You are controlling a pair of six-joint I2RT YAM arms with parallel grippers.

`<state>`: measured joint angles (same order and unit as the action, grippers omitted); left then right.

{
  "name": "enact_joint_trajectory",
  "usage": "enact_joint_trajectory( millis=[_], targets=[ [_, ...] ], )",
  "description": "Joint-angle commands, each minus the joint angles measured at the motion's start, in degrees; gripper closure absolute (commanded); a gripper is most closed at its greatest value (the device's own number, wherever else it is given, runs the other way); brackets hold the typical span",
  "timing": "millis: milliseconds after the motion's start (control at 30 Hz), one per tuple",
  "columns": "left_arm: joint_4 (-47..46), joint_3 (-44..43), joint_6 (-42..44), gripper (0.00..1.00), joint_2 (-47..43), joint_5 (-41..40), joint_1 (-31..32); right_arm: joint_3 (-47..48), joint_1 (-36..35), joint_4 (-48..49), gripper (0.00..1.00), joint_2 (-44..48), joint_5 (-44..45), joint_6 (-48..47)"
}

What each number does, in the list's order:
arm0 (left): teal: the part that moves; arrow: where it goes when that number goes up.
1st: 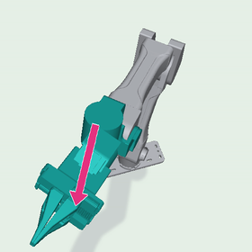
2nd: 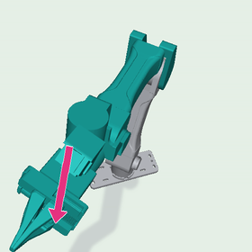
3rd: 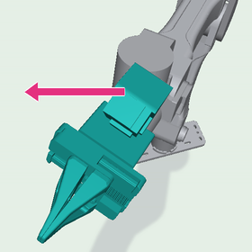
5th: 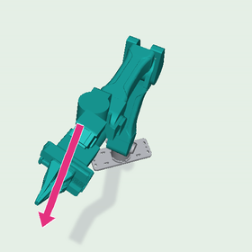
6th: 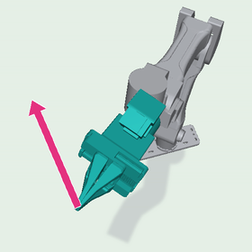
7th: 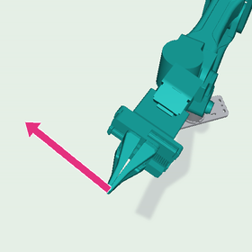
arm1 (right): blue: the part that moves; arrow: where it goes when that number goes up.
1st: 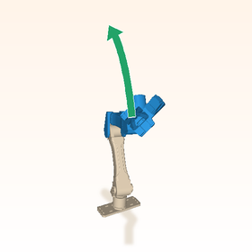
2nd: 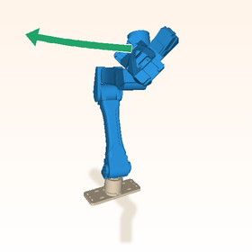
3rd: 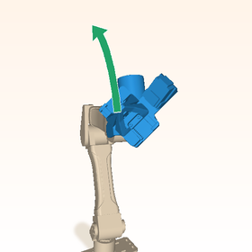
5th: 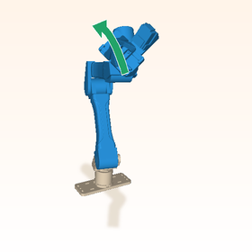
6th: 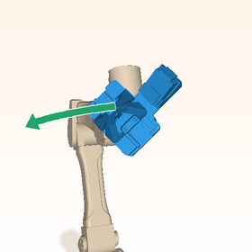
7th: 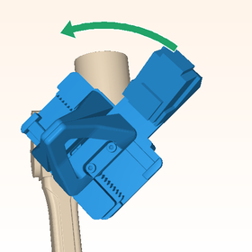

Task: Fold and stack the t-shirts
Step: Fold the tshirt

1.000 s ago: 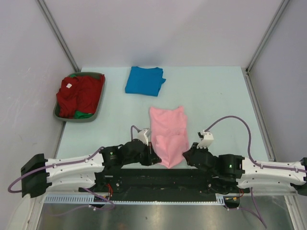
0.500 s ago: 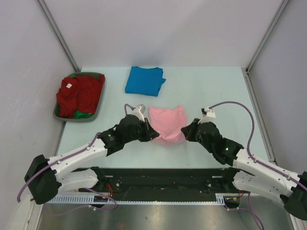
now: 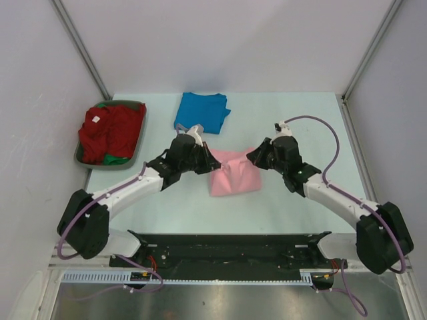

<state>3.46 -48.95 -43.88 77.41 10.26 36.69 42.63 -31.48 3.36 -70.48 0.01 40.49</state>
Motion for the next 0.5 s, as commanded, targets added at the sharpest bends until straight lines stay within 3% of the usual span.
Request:
enact_joint_trajectory(
  millis=[0, 467],
  targets=[
    [-2.8, -4.7, 2.7, 1.0, 3.6, 3.0, -3.6, 4.7, 3.1, 6.7, 1.0, -5.4, -5.1, -0.9],
    [-5.1, -12.7, 3.4, 1.0, 21.4, 7.1, -11.4, 10.7, 9.2, 12.5, 1.0, -22.3, -8.7, -0.6]
  ],
)
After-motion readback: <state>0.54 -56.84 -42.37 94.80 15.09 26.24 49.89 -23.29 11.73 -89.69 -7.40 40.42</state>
